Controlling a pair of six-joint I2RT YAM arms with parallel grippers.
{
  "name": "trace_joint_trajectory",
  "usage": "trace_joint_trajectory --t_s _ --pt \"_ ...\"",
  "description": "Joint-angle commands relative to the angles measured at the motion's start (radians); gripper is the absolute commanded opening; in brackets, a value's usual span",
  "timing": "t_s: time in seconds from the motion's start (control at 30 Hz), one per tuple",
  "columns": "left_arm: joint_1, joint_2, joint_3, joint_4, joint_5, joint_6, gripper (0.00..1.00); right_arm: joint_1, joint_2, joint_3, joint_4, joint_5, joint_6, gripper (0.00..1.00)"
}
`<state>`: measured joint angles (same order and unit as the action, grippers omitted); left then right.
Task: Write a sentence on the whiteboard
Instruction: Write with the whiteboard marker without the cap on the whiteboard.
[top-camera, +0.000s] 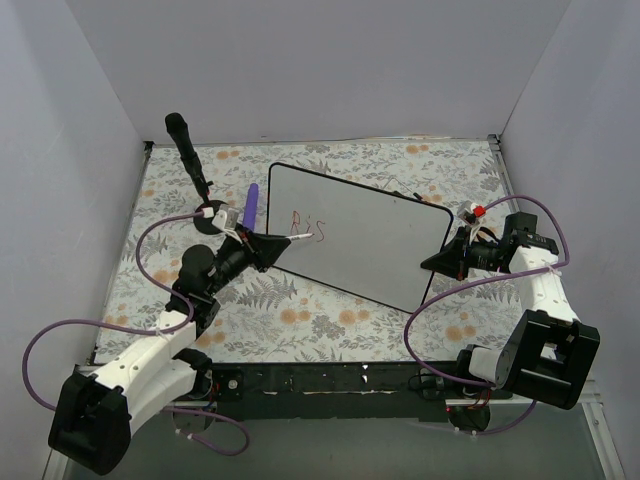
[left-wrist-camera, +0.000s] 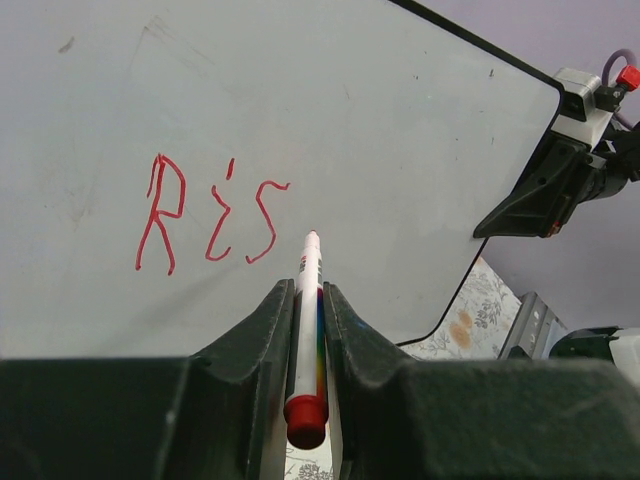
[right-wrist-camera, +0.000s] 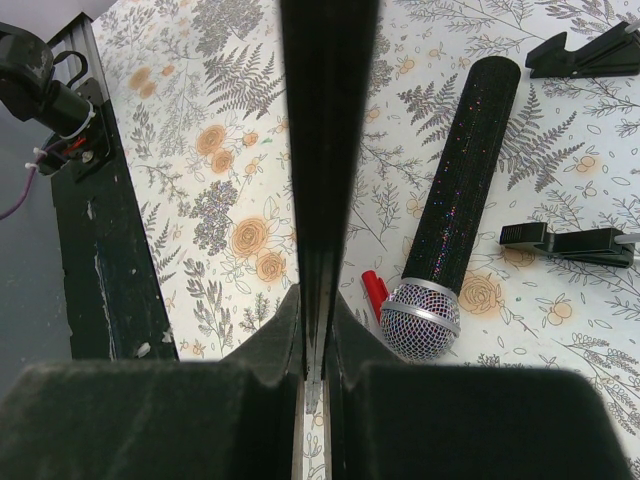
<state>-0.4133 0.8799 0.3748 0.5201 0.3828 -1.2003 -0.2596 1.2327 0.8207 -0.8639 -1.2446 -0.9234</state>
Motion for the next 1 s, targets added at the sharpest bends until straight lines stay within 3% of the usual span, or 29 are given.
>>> trace_joint_trajectory --t_s 0.0,0.47,0.97 --pt "0.007 -0.024 -0.027 0.046 0.011 -0.051 0.0 0.013 -0.009 0.02 0.008 0.03 -0.04 0.01" --pt "0.005 0.096 -0.057 0.19 0.123 -0.136 0.0 0.013 -0.009 0.021 0.008 0.028 -0.04 0.01" --pt "-0.038 0.221 0.021 0.23 0.084 -0.116 0.0 0.014 -0.01 0.021 0.008 0.031 -0.04 0.01"
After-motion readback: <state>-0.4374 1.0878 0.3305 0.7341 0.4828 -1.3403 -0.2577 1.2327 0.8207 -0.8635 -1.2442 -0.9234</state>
